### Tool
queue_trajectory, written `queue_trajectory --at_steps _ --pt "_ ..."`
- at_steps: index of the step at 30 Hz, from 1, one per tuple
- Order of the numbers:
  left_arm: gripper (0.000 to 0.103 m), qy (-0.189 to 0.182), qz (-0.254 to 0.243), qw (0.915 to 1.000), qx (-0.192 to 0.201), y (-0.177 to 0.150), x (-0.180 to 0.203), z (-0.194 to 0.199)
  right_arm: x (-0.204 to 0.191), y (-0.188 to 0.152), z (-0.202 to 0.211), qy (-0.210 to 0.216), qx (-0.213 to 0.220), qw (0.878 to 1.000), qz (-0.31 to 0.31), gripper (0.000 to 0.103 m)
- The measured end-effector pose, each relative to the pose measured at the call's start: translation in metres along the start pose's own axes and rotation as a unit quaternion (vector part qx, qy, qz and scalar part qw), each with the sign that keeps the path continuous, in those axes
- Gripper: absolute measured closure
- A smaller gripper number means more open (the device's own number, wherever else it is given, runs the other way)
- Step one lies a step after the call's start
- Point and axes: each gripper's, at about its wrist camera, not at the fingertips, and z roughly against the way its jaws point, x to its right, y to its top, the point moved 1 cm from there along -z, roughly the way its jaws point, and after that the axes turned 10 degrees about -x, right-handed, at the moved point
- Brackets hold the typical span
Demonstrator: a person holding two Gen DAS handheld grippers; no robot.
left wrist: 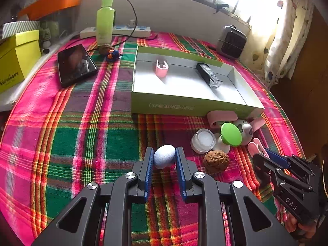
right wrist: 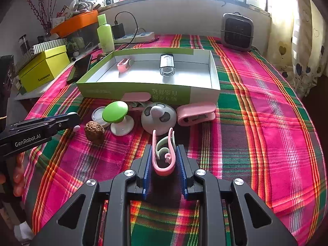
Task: Organize objects
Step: 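Carry the pink hook and white knob over the white box with both grippers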
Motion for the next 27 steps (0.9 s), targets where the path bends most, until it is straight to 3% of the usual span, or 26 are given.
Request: queue_trajectory --at_steps 27 --pt "0.083 -0.01 -0.022 0.9995 0.022 0.02 0.018 0.02 -0.003 0.023 0.021 0.035 0.025 0.999 0.008 0.079"
